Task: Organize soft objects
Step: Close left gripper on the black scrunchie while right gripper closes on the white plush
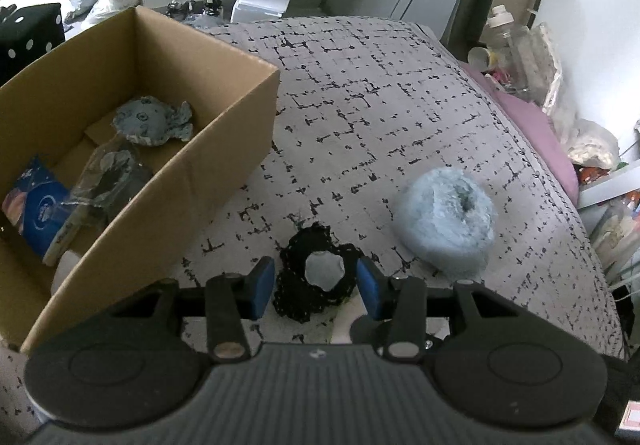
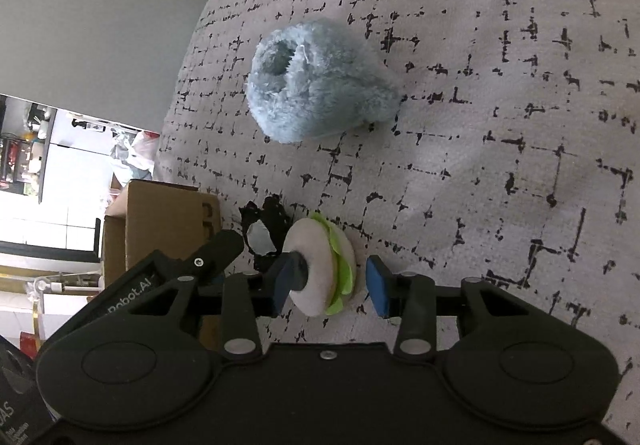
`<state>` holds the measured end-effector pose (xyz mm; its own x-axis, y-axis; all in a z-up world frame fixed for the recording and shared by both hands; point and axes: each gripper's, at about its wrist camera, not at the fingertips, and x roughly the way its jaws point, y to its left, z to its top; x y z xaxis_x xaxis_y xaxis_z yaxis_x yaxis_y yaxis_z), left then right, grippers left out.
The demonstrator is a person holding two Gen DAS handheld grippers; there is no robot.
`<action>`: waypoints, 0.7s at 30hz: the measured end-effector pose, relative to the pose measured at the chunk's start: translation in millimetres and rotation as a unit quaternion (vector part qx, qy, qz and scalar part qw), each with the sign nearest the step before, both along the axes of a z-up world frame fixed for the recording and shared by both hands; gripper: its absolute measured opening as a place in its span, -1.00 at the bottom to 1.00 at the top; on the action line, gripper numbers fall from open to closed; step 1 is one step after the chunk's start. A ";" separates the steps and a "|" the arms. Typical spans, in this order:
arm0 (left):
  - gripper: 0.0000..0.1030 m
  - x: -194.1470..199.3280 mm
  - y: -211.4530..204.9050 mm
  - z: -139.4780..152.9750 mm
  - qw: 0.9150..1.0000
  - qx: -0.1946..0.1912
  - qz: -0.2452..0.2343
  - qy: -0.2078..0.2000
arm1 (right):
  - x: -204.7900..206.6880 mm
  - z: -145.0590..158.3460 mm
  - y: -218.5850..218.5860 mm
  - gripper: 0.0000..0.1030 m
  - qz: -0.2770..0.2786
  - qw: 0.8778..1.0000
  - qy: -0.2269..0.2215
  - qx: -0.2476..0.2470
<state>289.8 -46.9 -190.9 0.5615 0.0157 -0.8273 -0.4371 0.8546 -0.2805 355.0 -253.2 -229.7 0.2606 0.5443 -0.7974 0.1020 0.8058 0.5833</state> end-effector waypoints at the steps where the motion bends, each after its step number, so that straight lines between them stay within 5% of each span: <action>1: -0.14 1.8 0.3 -1.9 1.000 0.000 -0.002 0.001 | 1.4 -1.9 1.5 -0.41 0.000 1.000 0.002 -0.002; 12: -0.09 20.0 -4.6 -20.0 1.000 0.011 -0.019 0.013 | 10.0 -7.8 -15.2 -0.98 -0.051 0.999 -0.007 -0.017; 21: -0.05 31.1 -15.1 -35.7 0.998 0.048 -0.031 0.021 | 12.9 -7.9 -20.2 -0.99 -0.050 0.999 -0.002 0.003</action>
